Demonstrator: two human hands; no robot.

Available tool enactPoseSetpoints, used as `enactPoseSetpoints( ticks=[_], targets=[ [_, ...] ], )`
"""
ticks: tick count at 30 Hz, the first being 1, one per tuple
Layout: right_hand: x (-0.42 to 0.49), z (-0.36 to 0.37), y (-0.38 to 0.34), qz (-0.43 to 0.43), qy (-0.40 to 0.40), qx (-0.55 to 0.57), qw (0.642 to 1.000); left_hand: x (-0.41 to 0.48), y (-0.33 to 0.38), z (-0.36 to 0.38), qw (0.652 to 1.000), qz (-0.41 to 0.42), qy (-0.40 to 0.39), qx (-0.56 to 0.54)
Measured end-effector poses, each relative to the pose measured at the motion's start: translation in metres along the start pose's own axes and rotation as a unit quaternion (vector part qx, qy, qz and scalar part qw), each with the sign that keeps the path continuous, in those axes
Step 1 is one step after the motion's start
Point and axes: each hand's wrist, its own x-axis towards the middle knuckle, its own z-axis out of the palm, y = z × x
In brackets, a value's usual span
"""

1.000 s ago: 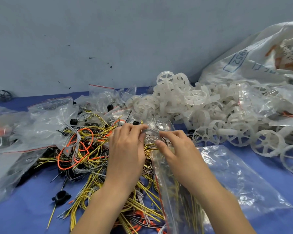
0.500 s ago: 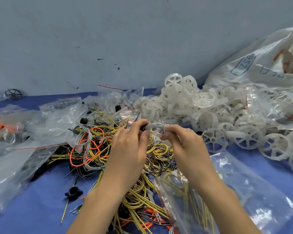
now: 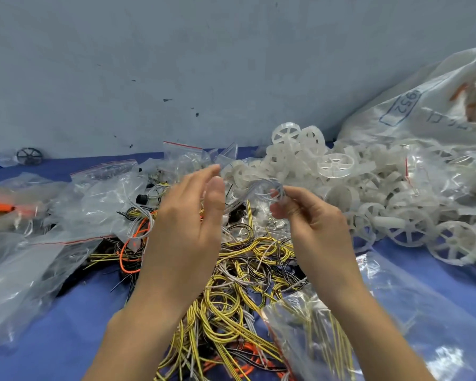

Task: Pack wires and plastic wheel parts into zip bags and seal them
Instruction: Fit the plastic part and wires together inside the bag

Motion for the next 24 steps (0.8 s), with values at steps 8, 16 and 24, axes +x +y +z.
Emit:
enactPoseSetpoints(
  ticks=[8, 16, 24],
  targets=[
    [-0.004, 0.004, -0.010, -0.023, -0.047, 0.013, 0.999, -0.009, -0.003, 0.003, 0.996, -0.009, -0.087, 0.006],
    [-0.007, -0.003, -0.008, -0.010, -0.060, -0.069, 0.996, -0.013, -0.016, 0.001, 0.996, -0.021, -0.083, 0.026],
    [-0.016, 0.008, -0.019, 0.112, -0.132, 0.091, 0.981, -0.025, 0.000, 0.029, 0.948, -0.180, -0.055, -0.258]
  ],
)
